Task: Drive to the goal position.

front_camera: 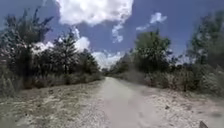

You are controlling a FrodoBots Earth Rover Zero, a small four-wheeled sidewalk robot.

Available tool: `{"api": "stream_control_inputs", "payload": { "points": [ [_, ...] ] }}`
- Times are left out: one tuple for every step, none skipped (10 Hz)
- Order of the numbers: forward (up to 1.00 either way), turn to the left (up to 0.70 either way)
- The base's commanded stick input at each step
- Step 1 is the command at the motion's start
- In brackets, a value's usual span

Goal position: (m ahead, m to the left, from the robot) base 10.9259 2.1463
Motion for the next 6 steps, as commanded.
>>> {"api": "stream_control_inputs", "payload": {
  "points": [
    [0.45,0.0],
    [0.45,0.0],
    [0.45,0.0],
    [0.45,0.0],
    [0.45,0.0],
    [0.45,0.0]
  ]
}}
